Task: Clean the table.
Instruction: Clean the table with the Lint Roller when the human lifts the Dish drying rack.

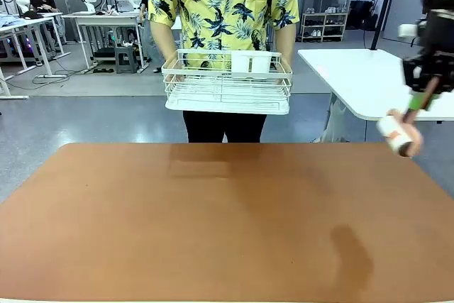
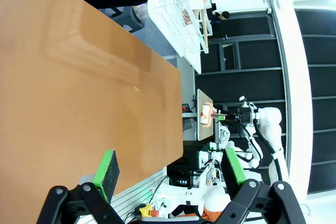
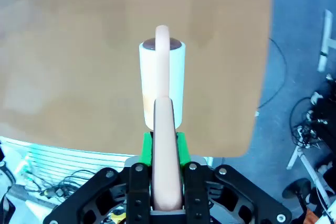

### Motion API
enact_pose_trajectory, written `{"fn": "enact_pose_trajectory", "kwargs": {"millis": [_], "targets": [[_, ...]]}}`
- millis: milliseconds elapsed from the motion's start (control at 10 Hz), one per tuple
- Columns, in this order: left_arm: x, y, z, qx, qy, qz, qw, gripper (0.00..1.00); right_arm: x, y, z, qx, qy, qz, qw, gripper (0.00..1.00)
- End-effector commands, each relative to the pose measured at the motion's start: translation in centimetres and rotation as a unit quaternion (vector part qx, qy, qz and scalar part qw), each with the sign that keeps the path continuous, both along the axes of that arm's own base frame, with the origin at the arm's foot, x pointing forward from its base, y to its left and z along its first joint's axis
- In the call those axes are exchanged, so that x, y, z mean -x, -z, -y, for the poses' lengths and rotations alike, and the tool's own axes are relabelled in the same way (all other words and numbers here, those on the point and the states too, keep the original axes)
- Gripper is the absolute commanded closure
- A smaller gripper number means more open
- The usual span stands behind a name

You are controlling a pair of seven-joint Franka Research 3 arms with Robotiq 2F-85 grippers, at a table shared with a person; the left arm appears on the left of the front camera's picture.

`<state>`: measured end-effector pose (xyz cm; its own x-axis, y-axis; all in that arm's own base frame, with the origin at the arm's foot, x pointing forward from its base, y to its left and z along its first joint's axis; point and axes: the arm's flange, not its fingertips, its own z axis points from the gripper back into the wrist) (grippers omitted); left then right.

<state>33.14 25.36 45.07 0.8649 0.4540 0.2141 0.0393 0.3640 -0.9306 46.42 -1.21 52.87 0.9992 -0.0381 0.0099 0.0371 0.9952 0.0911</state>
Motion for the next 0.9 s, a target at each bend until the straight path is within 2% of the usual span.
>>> {"fn": "enact_pose_trajectory", "kwargs": {"millis": [0,100,200,800], "targets": [[0.0,-0.1,-0.2,0.008,0.003,0.014,1.0,0.0,0.7,1.7,1.6,-0.011,0.028,-0.005,1.0,0.79],[0.0,-0.1,-0.2,0.008,0.003,0.014,1.0,0.0,0.0,2.7,1.7,-0.011,0.001,-0.017,1.0,0.79],[0.0,-0.1,-0.2,0.008,0.003,0.014,1.0,0.0,0.9,0.3,1.9,0.001,0.017,-0.003,1.0,0.79],[0.0,-0.1,-0.2,0.008,0.003,0.014,1.0,0.0,0.9,0.3,1.9,0.001,0.017,-0.003,1.0,0.79]]}}
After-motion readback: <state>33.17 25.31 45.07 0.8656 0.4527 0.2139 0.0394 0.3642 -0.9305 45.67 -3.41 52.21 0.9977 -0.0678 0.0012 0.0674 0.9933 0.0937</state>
